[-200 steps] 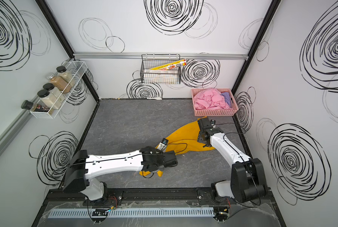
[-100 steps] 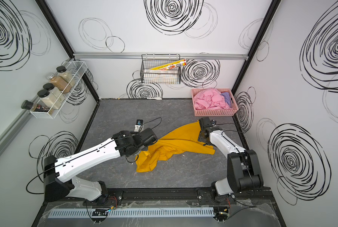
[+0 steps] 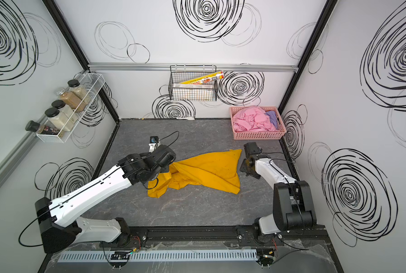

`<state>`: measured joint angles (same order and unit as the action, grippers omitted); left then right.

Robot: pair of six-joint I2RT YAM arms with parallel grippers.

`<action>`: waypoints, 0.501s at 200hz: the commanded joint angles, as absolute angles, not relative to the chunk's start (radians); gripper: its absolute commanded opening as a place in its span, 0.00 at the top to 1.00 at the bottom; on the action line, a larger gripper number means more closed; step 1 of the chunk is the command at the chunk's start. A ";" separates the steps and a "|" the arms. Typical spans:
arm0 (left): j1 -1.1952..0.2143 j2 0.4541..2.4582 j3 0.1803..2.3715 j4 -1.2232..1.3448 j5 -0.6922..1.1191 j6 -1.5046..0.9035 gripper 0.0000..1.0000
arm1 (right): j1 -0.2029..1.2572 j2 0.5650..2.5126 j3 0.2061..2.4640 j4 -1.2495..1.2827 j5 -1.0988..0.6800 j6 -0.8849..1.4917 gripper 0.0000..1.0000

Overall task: Fold and stack t-shirts
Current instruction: Flatten out the T-shirt at the center of the board.

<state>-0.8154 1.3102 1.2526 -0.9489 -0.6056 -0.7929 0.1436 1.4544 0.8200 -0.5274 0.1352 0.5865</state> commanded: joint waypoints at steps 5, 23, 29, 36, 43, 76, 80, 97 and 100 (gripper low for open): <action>-0.797 1.326 1.217 -0.894 -0.574 -0.767 1.00 | 0.193 1.417 0.791 -0.524 -0.024 0.598 0.43; -0.790 1.340 1.196 -0.878 -0.572 -0.763 1.00 | 0.225 1.365 0.786 -0.572 -0.021 0.615 0.44; -0.787 1.343 1.188 -0.870 -0.570 -0.762 1.00 | 0.231 1.347 0.781 -0.583 -0.027 0.620 0.46; -0.783 1.345 1.179 -0.859 -0.563 -0.761 1.00 | 0.237 1.325 0.774 -0.596 -0.033 0.625 0.49; -0.778 1.348 1.169 -0.847 -0.555 -0.759 1.00 | 0.243 1.302 0.768 -0.607 -0.038 0.631 0.53; -0.767 1.370 1.153 -0.823 -0.524 -0.761 1.00 | 0.276 1.249 0.717 -0.641 -0.059 0.644 0.61; -0.767 1.372 1.152 -0.818 -0.521 -0.761 1.00 | 0.281 1.247 0.712 -0.641 -0.065 0.647 0.61; -0.765 1.385 1.152 -0.811 -0.511 -0.761 1.00 | 0.309 1.239 0.671 -0.636 -0.076 0.662 0.59; -0.765 1.387 1.151 -0.809 -0.510 -0.761 1.00 | 0.316 1.238 0.664 -0.634 -0.078 0.665 0.59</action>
